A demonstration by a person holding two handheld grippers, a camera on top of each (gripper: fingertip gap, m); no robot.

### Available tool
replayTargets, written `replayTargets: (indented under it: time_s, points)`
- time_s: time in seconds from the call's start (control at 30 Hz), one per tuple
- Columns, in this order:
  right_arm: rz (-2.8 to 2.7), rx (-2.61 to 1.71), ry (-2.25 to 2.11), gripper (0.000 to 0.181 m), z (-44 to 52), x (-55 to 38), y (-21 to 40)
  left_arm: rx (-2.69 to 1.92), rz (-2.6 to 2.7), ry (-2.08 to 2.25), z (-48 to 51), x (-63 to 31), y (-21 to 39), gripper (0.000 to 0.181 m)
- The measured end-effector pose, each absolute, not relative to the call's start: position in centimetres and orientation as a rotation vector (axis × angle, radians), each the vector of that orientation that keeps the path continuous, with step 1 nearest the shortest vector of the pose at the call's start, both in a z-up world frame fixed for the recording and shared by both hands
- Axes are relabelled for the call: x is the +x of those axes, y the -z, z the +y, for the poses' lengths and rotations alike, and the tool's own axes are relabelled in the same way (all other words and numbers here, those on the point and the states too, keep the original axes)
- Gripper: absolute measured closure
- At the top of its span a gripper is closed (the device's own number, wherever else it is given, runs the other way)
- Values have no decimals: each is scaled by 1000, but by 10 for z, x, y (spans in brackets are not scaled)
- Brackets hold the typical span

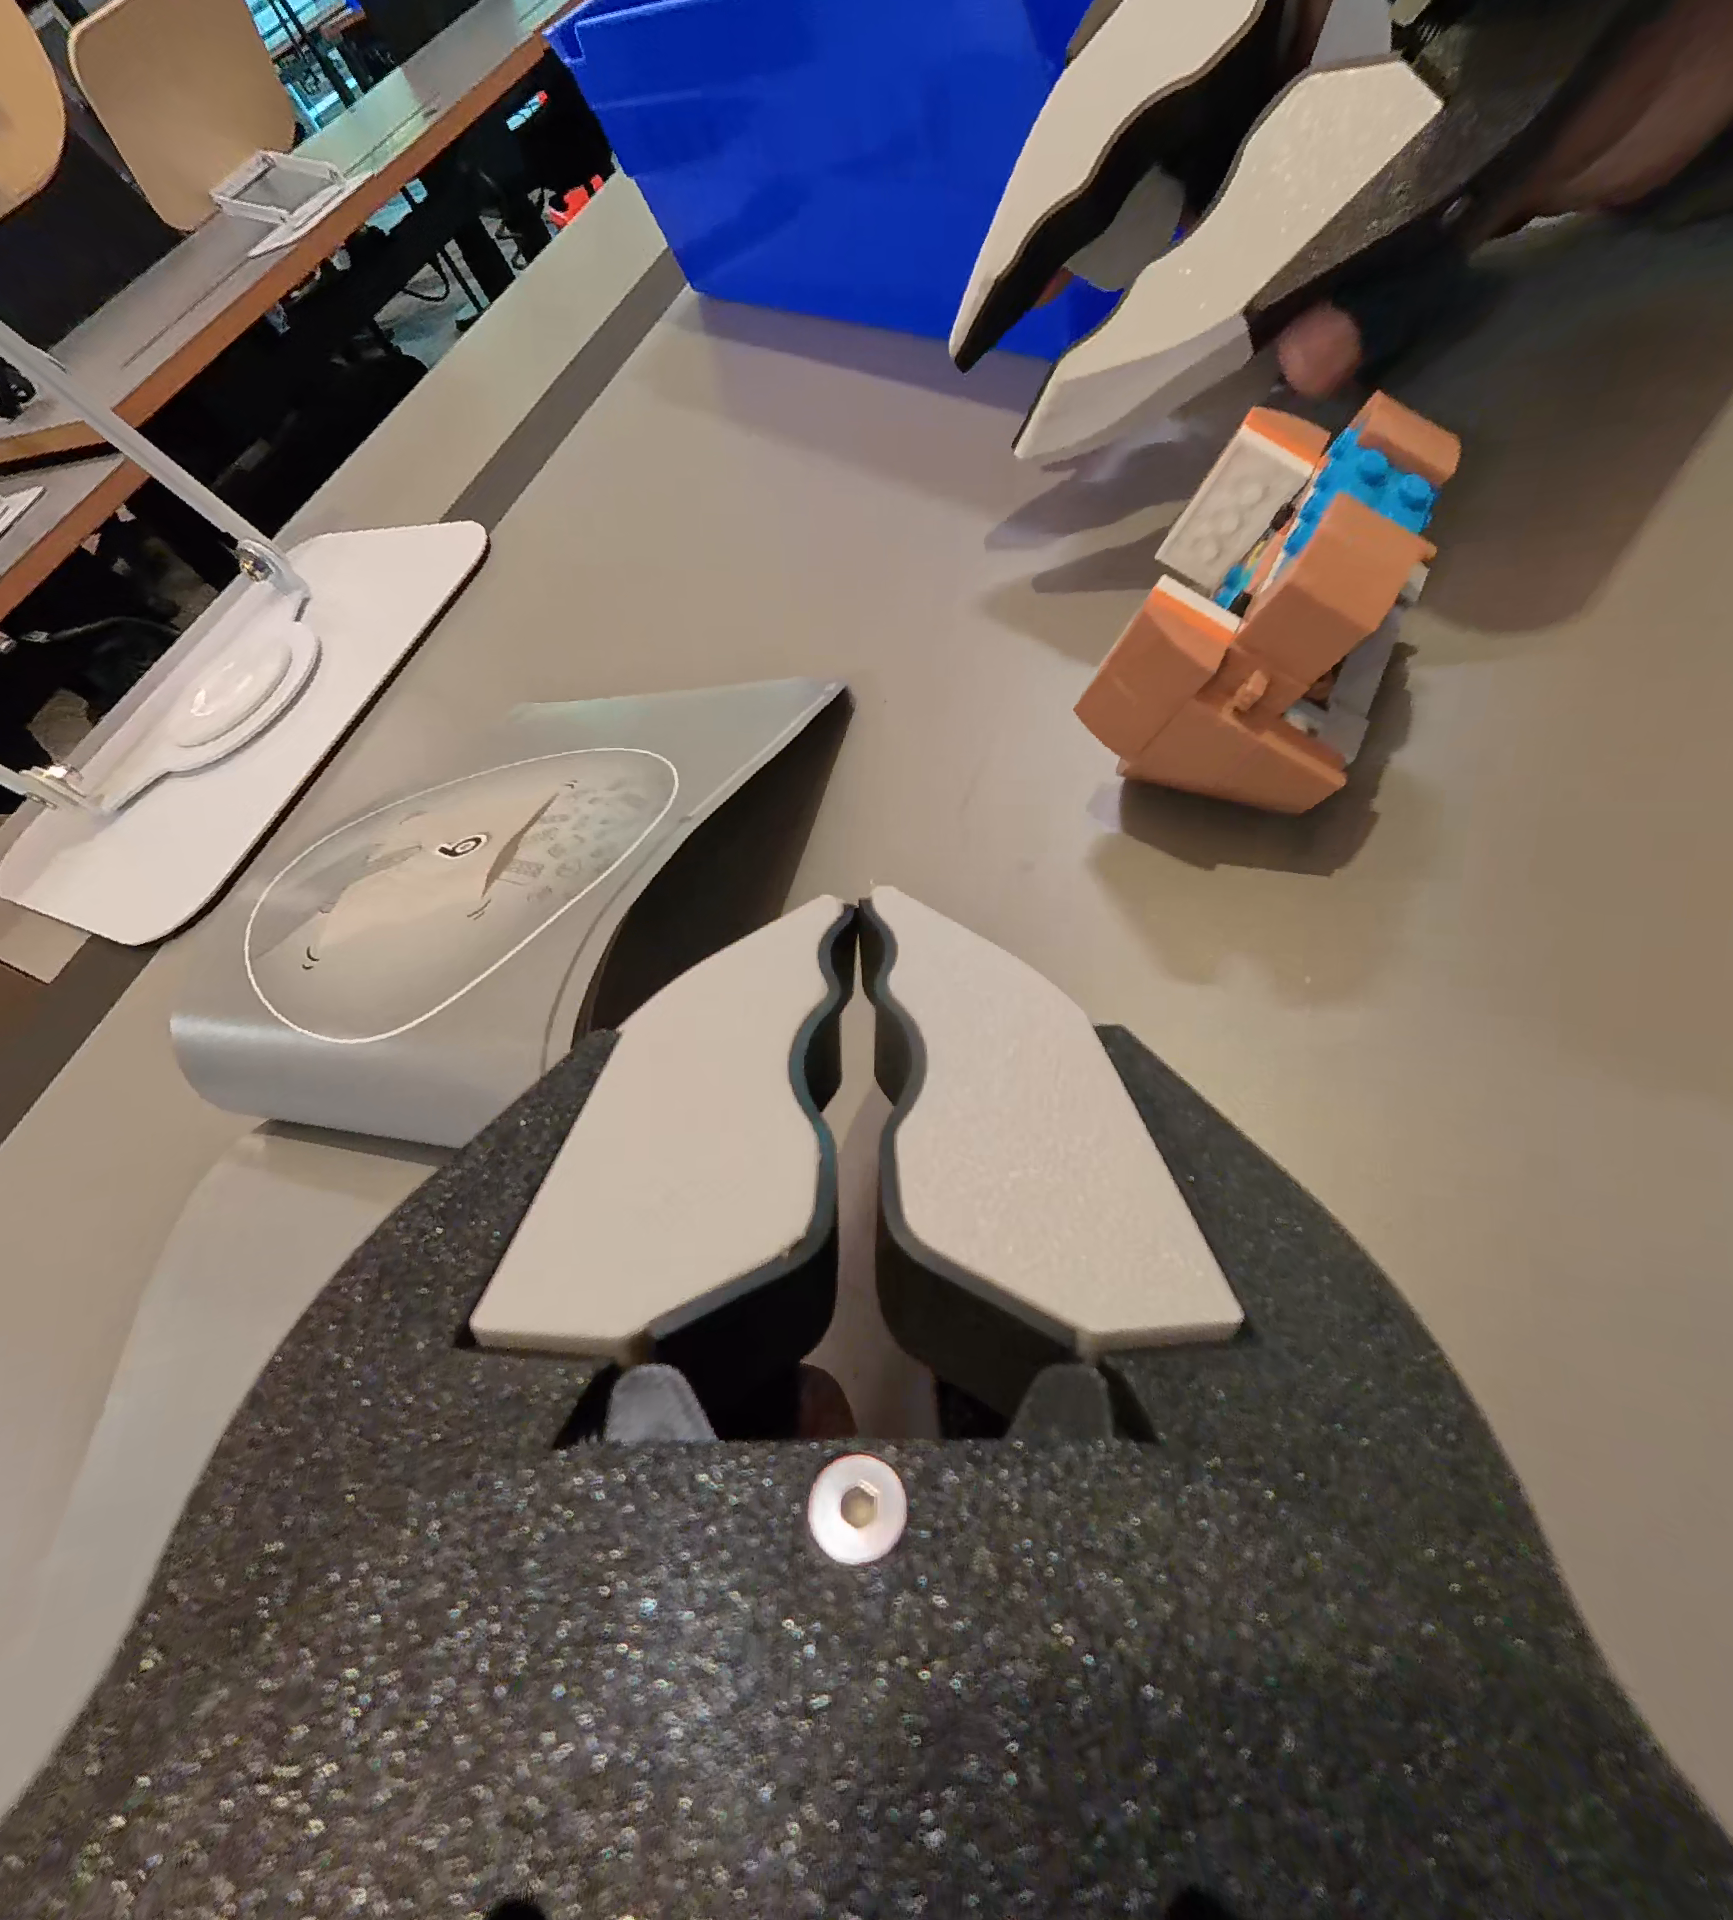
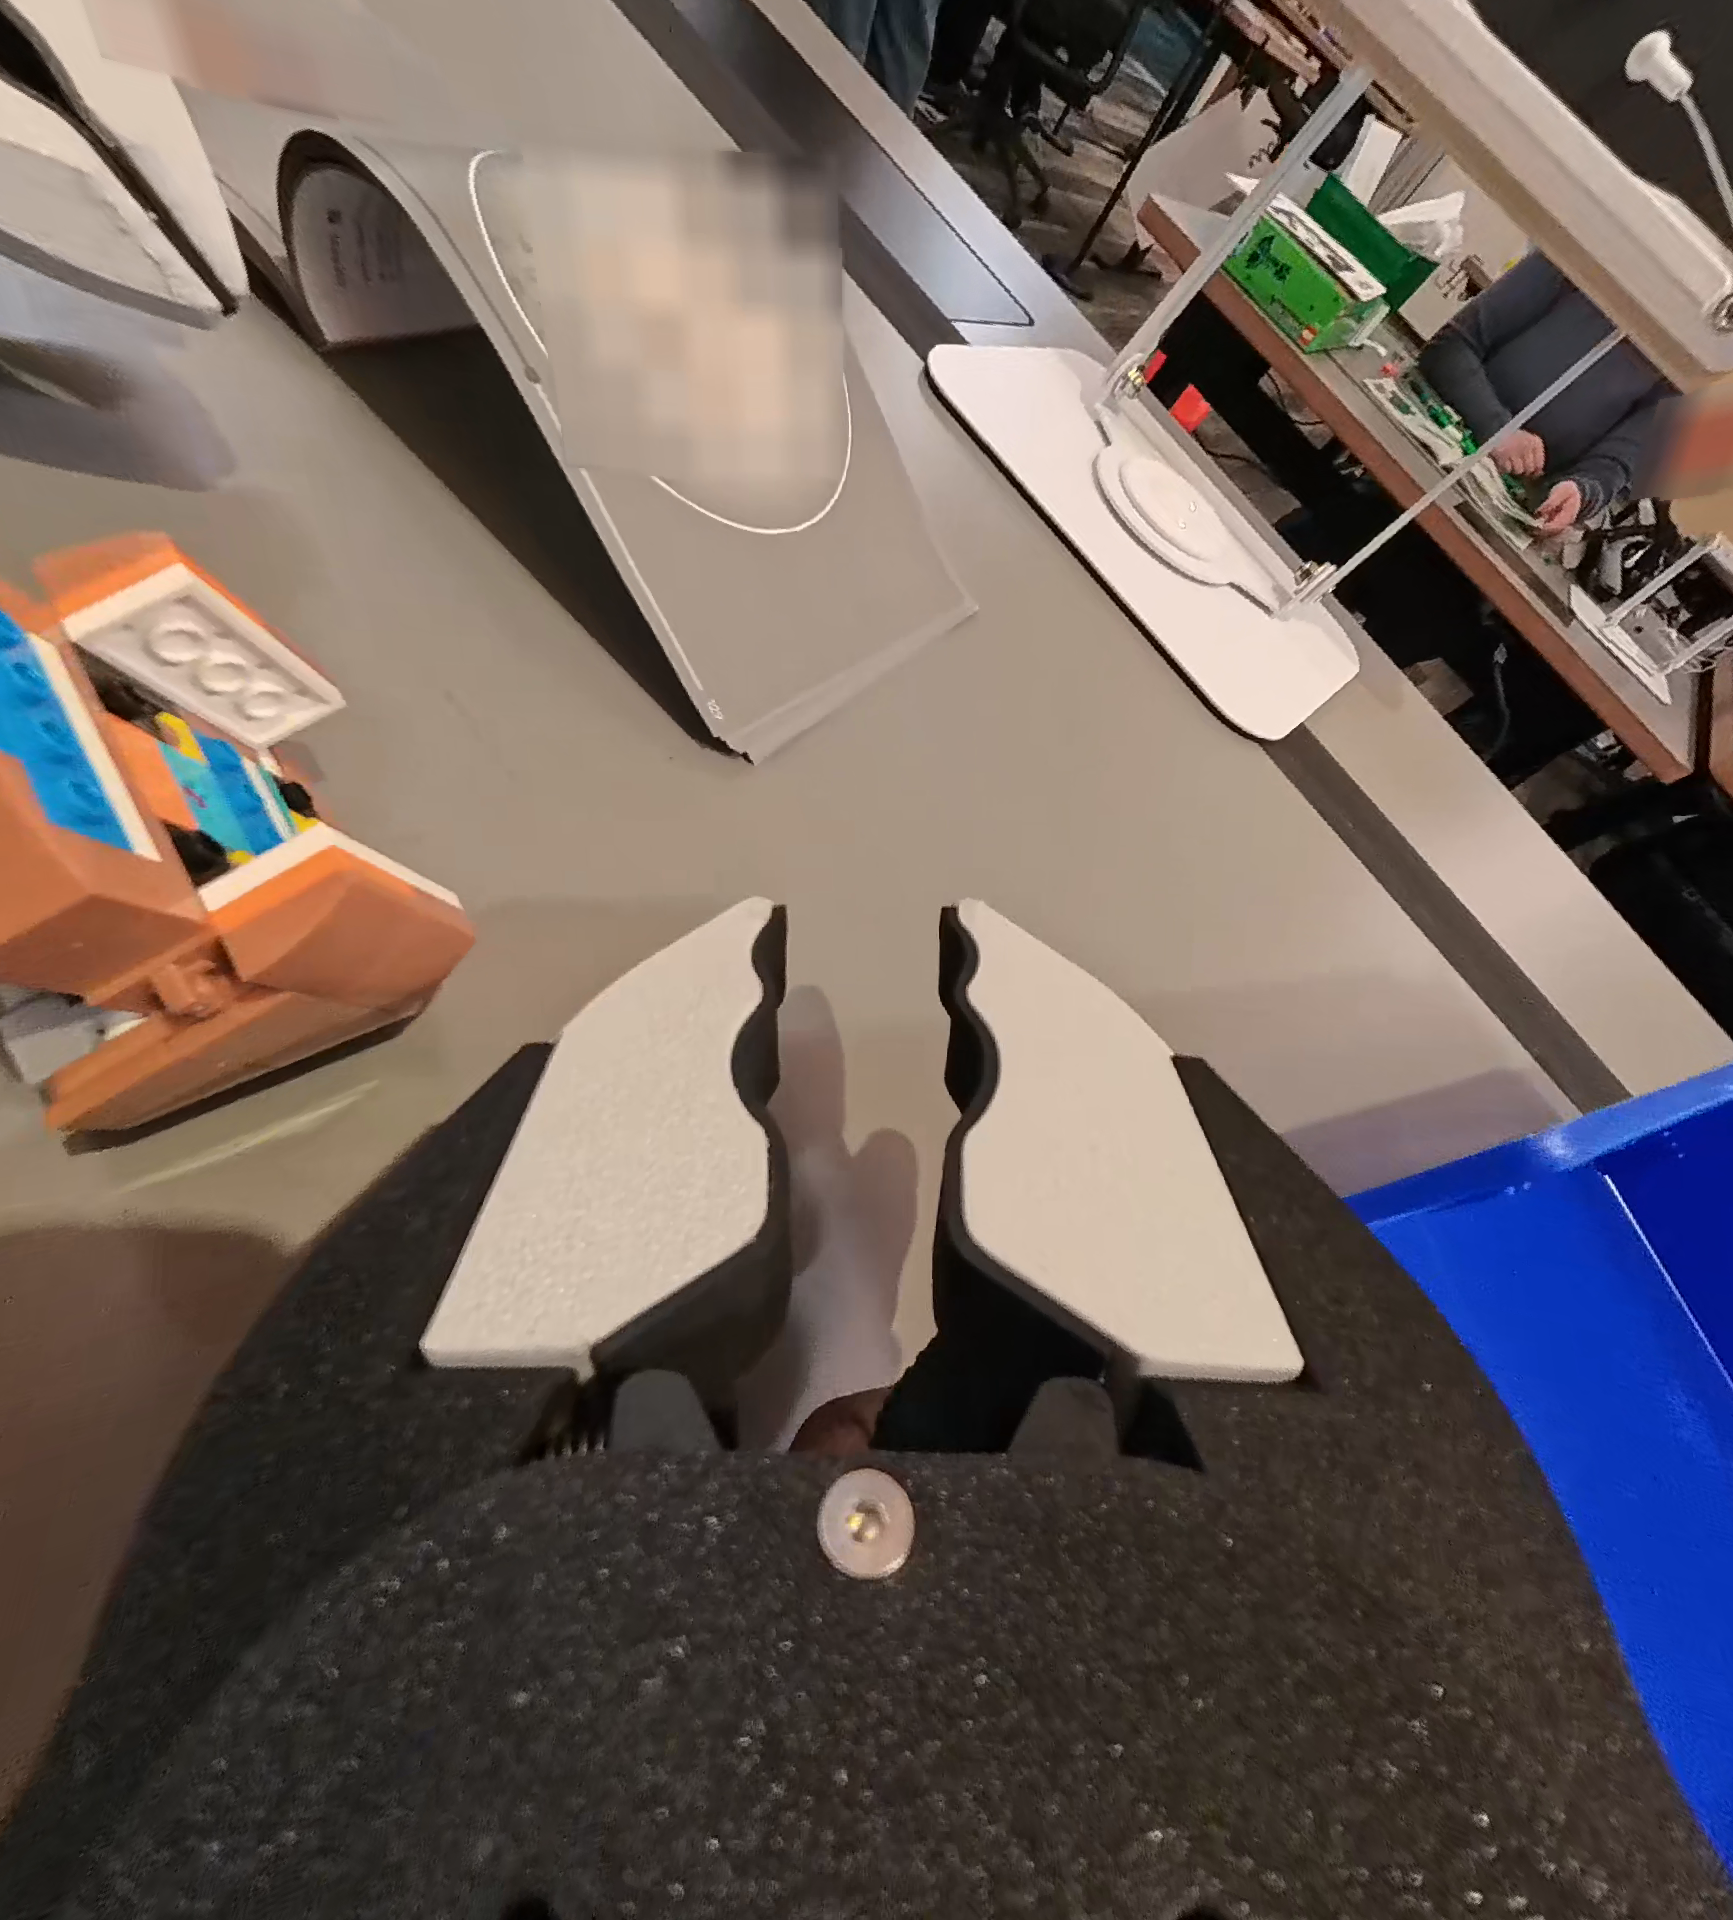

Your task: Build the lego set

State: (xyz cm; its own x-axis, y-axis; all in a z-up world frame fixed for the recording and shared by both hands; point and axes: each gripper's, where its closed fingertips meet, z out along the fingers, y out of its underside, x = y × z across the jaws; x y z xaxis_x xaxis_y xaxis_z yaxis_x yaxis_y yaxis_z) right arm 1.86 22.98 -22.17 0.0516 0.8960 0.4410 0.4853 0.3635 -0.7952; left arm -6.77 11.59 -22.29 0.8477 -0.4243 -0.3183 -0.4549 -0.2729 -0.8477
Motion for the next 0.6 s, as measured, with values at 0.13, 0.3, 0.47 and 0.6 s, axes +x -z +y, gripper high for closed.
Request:
replayTargets:
  time_s: [0.13, 0.3, 0.47, 0.6]
  points:
    - [-1590, -1274, -493, 153, 230, 19, 222, -1904, 657, -39, 116, -68, 224, 181]
    - [-1592, -1253, -496, 153, 227, 20, 220, -1901, 672, -53, 116, -67, 224, 181]
    - [-1559, -1187, -478, 146, 217, 35, 178, -1902, 681, -72, 115, -68, 226, 180]
    - [-1380, -1220, -541, 146, 240, 88, 88, -1901, 678, -84, 115, -69, 226, 180]
